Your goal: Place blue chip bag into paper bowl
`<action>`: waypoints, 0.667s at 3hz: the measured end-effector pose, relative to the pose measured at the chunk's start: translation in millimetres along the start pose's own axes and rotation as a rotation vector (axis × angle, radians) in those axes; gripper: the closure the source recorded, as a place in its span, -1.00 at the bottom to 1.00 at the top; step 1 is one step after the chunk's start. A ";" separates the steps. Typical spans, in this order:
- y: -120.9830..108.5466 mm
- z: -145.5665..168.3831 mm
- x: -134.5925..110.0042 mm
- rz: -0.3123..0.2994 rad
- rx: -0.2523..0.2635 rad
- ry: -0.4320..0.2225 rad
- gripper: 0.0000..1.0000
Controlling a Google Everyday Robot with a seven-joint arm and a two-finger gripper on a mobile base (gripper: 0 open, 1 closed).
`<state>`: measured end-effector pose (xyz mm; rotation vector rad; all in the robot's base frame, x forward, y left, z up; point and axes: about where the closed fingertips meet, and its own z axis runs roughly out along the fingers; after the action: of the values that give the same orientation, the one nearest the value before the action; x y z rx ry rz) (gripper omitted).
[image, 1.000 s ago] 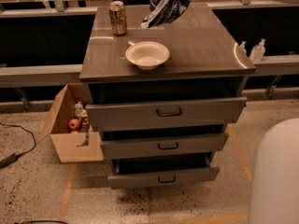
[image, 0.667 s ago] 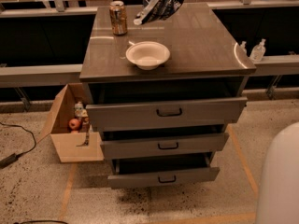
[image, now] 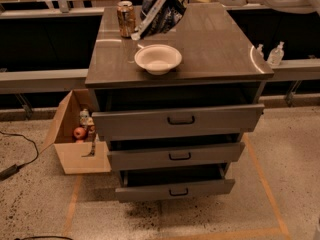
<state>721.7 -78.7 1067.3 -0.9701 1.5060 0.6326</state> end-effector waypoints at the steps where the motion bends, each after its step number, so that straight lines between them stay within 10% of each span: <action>1: 29.2 33.6 34.9 0.009 -0.013 0.023 1.00; 2: 27.2 35.1 38.1 0.006 -0.009 0.028 1.00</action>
Offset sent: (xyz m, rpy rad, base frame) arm -0.0133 0.0368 -0.0478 -0.0114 0.0277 0.0034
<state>717.8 -44.1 1020.2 -0.9853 1.5320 0.6325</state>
